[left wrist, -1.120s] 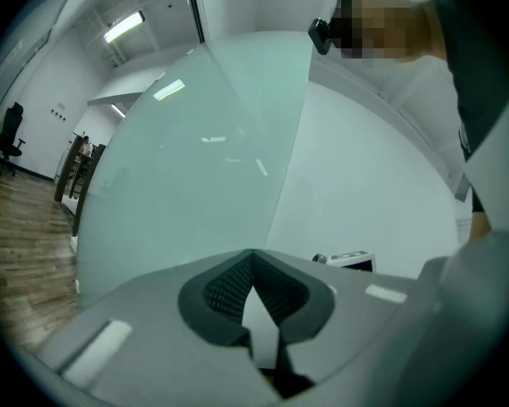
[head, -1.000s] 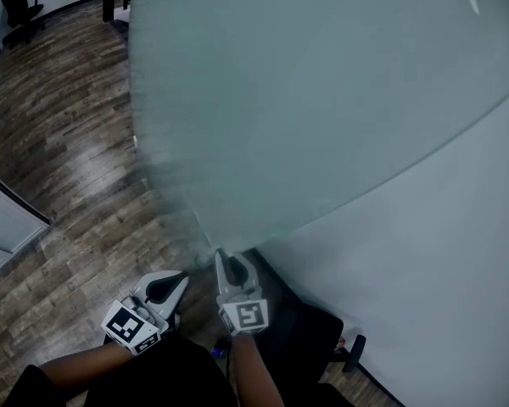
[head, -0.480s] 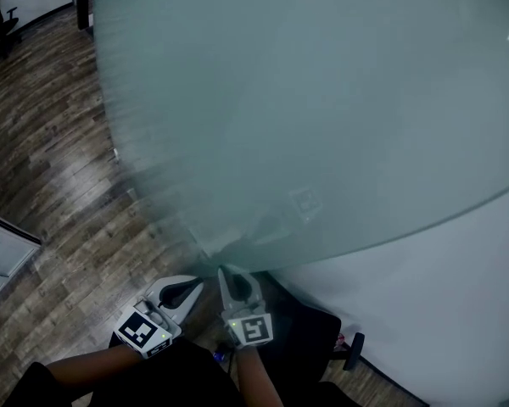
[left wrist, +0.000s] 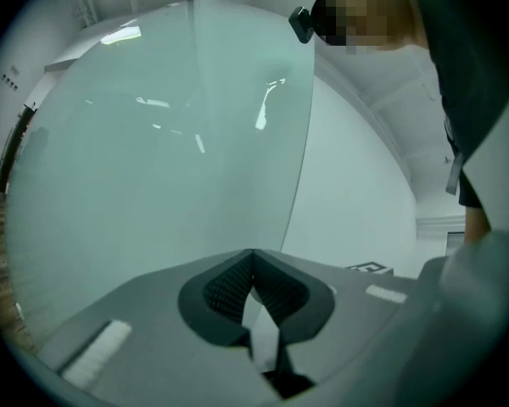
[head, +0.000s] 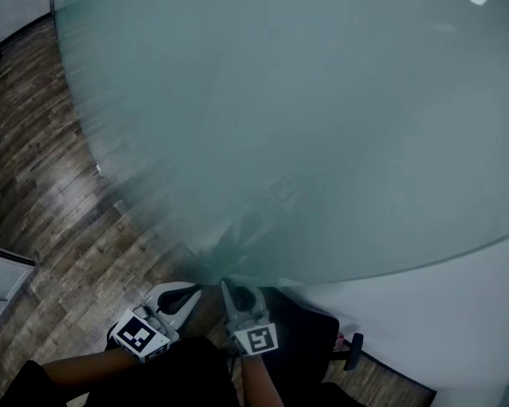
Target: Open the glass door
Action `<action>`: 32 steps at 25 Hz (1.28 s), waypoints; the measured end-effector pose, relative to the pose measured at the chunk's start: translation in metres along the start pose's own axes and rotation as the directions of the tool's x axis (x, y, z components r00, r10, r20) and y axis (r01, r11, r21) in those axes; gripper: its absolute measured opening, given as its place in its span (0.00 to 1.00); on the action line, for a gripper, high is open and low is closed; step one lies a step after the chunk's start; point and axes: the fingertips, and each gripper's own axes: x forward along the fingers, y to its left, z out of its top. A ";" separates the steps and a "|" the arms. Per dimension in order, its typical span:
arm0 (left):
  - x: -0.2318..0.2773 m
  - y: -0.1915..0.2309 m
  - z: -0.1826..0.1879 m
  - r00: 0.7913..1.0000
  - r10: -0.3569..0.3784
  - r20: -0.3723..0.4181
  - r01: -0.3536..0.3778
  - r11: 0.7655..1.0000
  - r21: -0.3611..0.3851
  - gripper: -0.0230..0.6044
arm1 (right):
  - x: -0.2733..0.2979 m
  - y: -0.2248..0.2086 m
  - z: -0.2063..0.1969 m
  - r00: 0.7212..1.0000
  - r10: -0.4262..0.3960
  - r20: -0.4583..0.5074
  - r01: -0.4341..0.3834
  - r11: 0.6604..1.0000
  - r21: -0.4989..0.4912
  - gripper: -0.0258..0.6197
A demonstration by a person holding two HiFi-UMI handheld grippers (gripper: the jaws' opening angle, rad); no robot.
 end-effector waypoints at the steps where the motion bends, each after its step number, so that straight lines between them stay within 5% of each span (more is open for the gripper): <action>1: 0.005 0.000 0.002 1.000 -0.011 0.000 0.011 1.000 0.004 0.04 | 0.000 -0.004 0.002 1.000 -0.005 0.008 0.005 1.000 0.004 0.15; 8: 0.039 -0.004 0.015 1.000 -0.013 0.001 0.013 1.000 0.005 0.04 | 0.008 -0.035 0.011 1.000 0.005 0.020 -0.005 1.000 0.003 0.16; 23: 0.081 0.018 0.006 0.975 0.221 0.038 -0.221 0.975 -0.013 0.04 | 0.028 -0.067 0.008 0.978 0.209 -0.014 -0.209 0.978 -0.001 0.13; 32: 0.088 0.024 0.014 0.936 0.340 0.094 -0.339 0.941 -0.027 0.04 | 0.042 -0.083 0.015 0.956 0.293 -0.011 -0.293 0.956 -0.012 0.13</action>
